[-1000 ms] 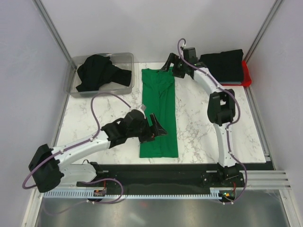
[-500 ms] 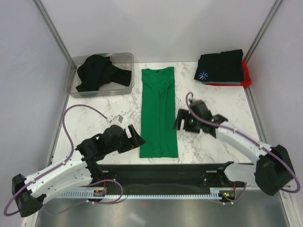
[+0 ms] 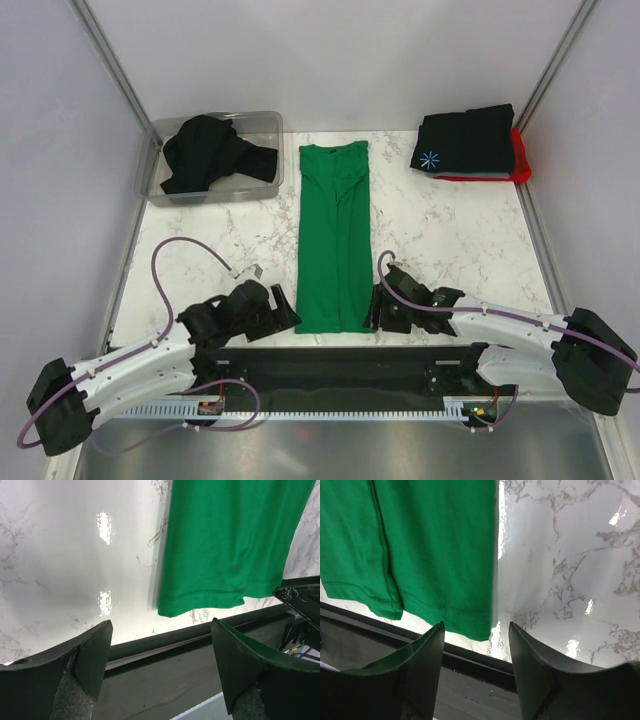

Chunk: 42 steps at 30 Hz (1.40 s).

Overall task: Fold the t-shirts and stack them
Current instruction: Fold the tshirt

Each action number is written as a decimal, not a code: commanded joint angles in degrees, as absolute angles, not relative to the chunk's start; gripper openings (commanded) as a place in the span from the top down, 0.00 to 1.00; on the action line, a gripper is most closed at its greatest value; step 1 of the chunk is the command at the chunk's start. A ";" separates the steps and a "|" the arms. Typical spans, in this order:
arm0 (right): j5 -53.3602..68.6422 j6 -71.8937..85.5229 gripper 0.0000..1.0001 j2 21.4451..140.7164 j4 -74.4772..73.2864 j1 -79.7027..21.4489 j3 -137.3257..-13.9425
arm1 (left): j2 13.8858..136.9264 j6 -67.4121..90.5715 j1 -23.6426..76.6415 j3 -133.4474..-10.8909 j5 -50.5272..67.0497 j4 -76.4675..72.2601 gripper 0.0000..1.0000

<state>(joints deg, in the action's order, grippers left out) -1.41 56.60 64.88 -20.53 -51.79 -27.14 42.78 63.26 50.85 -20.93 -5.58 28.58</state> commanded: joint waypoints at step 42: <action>-2.02 62.58 0.70 63.81 -12.66 -53.53 -20.83 | 52.56 67.59 50.71 -15.82 -3.16 12.13 0.37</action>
<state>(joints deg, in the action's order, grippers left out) -2.04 61.93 63.00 -13.61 -53.12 -22.13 52.03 66.43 50.81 -16.56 -2.42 13.06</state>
